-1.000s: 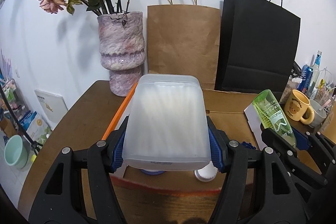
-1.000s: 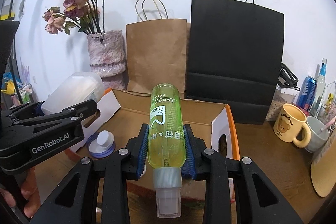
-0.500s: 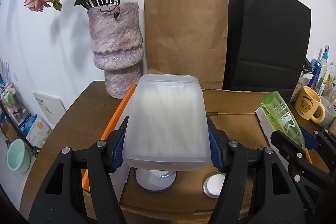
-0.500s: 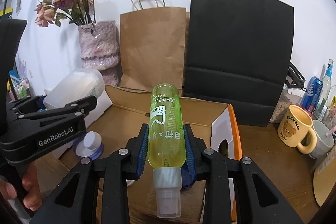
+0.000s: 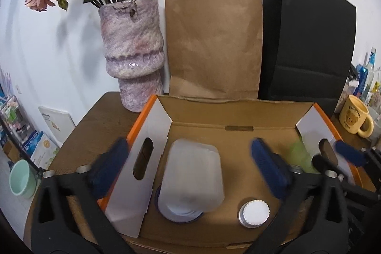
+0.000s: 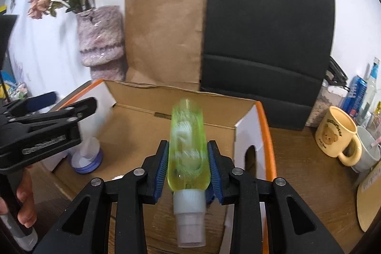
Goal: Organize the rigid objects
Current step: 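Open the left gripper releasing the container while the right gripper releases the green bottle, then withdraw both tools from the box back over the table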
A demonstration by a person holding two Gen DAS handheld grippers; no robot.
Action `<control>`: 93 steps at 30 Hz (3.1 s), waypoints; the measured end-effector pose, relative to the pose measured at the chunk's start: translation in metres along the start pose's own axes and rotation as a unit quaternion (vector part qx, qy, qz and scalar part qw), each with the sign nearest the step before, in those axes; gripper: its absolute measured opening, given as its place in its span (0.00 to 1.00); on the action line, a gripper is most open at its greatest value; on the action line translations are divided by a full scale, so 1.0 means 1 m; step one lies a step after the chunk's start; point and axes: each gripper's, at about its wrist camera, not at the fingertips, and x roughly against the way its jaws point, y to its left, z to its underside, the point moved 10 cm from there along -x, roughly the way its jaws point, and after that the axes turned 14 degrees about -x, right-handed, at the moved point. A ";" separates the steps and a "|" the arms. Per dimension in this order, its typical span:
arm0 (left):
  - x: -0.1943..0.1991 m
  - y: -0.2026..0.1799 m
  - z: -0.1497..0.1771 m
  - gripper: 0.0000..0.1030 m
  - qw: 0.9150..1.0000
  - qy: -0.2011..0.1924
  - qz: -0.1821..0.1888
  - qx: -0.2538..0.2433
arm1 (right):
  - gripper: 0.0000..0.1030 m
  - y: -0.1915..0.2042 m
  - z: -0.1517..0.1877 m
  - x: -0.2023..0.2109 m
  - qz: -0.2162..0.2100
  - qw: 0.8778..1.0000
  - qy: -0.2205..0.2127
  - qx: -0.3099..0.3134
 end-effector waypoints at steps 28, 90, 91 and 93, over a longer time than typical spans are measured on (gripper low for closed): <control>0.020 0.004 0.000 1.00 1.000 -0.013 0.004 0.010 | 0.92 0.003 -0.001 0.020 -0.007 1.000 -0.019 0.006; 0.134 -0.043 0.147 1.00 0.996 0.078 0.035 -0.021 | 0.92 -0.045 0.124 0.155 0.015 1.000 0.005 -0.007; 0.134 -0.043 0.150 1.00 0.996 0.081 0.034 -0.022 | 0.92 -0.046 0.126 0.156 0.016 1.000 0.006 -0.008; 0.134 -0.044 0.156 1.00 0.995 0.090 0.032 -0.022 | 0.92 -0.049 0.127 0.158 0.017 1.000 0.006 -0.011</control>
